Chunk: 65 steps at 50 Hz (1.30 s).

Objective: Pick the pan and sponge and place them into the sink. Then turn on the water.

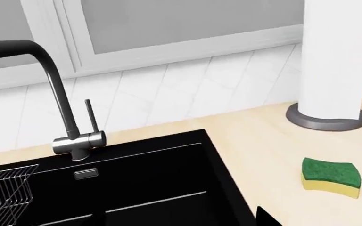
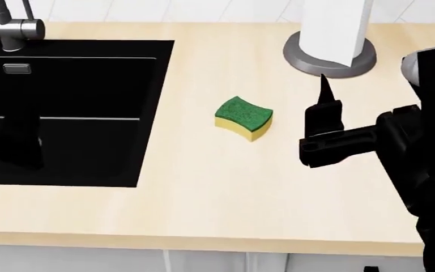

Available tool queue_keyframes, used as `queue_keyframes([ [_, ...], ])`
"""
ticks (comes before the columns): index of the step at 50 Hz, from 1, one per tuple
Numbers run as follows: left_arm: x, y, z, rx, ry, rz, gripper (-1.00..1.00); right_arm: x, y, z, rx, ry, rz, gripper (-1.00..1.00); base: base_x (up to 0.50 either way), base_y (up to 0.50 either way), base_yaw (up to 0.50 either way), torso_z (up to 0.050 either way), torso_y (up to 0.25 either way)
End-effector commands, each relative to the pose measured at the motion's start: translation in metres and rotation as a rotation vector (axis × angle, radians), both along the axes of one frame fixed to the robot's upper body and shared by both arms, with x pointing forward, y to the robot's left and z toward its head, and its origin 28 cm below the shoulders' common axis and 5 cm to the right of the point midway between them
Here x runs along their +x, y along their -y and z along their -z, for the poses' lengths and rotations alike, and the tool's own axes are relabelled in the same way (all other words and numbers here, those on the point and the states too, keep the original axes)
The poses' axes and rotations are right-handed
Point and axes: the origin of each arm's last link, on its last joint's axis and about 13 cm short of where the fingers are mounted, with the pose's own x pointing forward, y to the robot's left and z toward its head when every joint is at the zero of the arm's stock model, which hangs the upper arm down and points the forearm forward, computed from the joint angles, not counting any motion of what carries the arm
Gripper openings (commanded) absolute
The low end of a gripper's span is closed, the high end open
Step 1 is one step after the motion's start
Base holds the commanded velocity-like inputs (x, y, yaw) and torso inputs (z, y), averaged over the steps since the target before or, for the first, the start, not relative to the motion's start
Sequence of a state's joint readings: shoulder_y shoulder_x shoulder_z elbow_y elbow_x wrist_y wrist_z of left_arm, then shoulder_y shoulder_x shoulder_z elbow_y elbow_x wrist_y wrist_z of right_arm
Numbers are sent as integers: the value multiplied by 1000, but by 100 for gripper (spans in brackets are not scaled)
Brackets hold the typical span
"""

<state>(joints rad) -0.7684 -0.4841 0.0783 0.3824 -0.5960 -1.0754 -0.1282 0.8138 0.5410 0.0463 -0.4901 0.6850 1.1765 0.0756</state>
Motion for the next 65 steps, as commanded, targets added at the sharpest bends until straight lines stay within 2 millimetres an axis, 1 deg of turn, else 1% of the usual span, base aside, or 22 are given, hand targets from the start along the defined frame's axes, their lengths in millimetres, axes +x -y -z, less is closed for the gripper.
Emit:
queue_keyframes([
  [1, 7, -11, -18, 10, -16, -3, 100, 7, 4, -13, -13, -33, -56, 100, 500, 176, 0, 0, 0],
  [4, 7, -13, -19, 13, -21, -4, 100, 8, 4, -10, 27, -51, -73, 100, 500, 176, 0, 0, 0],
  [9, 5, -13, -18, 10, -23, 11, 100, 7, 5, -8, 51, -74, -77, 100, 466, 178, 0, 0, 0],
  [21, 5, -9, -12, 21, -42, 29, 100, 1, 6, -3, 47, -116, -96, 100, 189, 104, 0, 0, 0],
  [24, 3, -12, -9, 26, -51, 37, 100, 0, 6, 1, 46, -132, -97, 100, 85, 82, 0, 0, 0],
  [31, 3, -12, -8, 29, -58, 46, 100, 0, 6, 0, 32, -137, -104, 100, 55, 65, 0, 0, 0],
  [39, 6, -3, -4, 25, -64, 51, 100, 2, 6, 2, 30, -141, -107, 100, 360, 54, 0, 0, 0],
  [53, 4, -10, -3, 22, -67, 47, 100, 4, 4, 8, 17, -175, -118, 100, 470, 52, 0, 0, 1],
  [57, 4, -10, 0, 24, -75, 50, 100, 3, 4, 7, 21, -179, -118, 100, 398, 52, 0, 0, 0],
  [65, 3, -12, -1, 26, -74, 49, 100, -3, 4, 7, 27, -220, -155, 100, 98, 21, 0, 0, 1],
])
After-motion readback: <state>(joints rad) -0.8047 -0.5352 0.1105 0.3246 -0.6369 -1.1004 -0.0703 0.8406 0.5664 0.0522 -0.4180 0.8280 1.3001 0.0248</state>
